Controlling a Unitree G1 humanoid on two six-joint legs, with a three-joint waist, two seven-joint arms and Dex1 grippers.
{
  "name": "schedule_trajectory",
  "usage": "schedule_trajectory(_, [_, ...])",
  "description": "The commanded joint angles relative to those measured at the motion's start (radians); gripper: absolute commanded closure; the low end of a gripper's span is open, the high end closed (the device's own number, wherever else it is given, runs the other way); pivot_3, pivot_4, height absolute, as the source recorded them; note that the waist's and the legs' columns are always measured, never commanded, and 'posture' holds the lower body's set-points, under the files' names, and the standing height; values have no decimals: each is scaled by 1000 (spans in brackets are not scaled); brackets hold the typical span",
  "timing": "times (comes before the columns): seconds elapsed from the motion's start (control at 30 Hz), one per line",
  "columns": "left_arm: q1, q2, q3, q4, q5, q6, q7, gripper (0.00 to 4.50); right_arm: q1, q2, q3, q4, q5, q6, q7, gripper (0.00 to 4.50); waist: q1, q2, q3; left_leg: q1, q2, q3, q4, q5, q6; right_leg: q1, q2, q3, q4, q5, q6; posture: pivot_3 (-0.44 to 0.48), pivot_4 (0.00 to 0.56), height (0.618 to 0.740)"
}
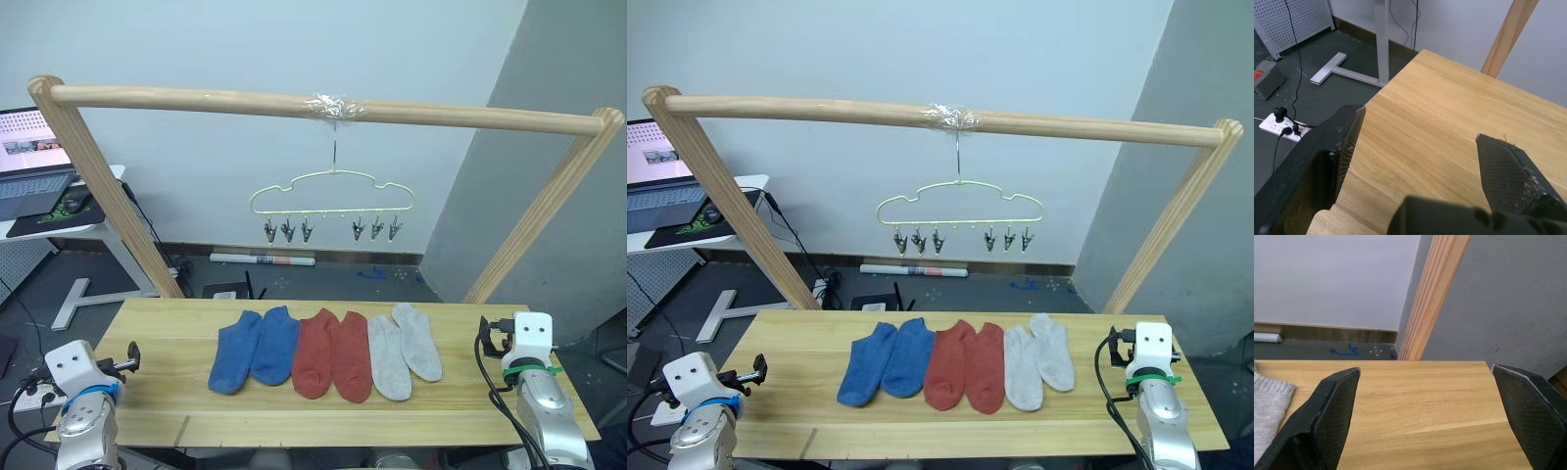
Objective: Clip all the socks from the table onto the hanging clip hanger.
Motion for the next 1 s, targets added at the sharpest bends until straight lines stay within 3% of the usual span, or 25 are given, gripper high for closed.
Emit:
schedule_trajectory(0.03, [0,25,11,-63,0,-3,-2,320,-11,-3,-12,-24,-2,-14,-7,0,0,0,0,0,0,0,0,0,0,0,0,0,0,0,0,250,11,740])
schedule_trajectory(0.43, [69,6,45,-280,-87,44,-88,320,-39,-3,-5,-6,4,-19,9,0,-4,6,7,0,0,0,0,0,0,0,0,0,0,0,0,237,49,740])
schedule_trajectory(0.67, [213,-18,58,-544,-151,94,-149,320,-46,5,13,-26,-1,-7,7,0,-6,12,23,0,0,0,0,0,0,0,0,0,0,-1,0,245,75,740])
schedule_trajectory(0.83, [257,-22,-20,-779,-158,139,-212,320,-47,-40,53,-68,-11,-10,73,0,-4,15,47,2,0,-2,1,0,0,1,0,0,-1,-4,4,250,107,740])
schedule_trajectory(0.93, [221,-32,-97,-895,-171,191,-243,853,-56,-112,105,-105,-15,9,183,0,-4,20,67,0,-2,-2,5,0,0,2,-1,2,-1,-4,5,245,127,740])
schedule_trajectory(1.0, [189,-34,-131,-923,-159,224,-239,1452,-62,-136,122,-131,16,23,241,0,-7,22,78,0,-3,-3,7,0,0,5,-2,3,-1,-3,6,245,127,740])
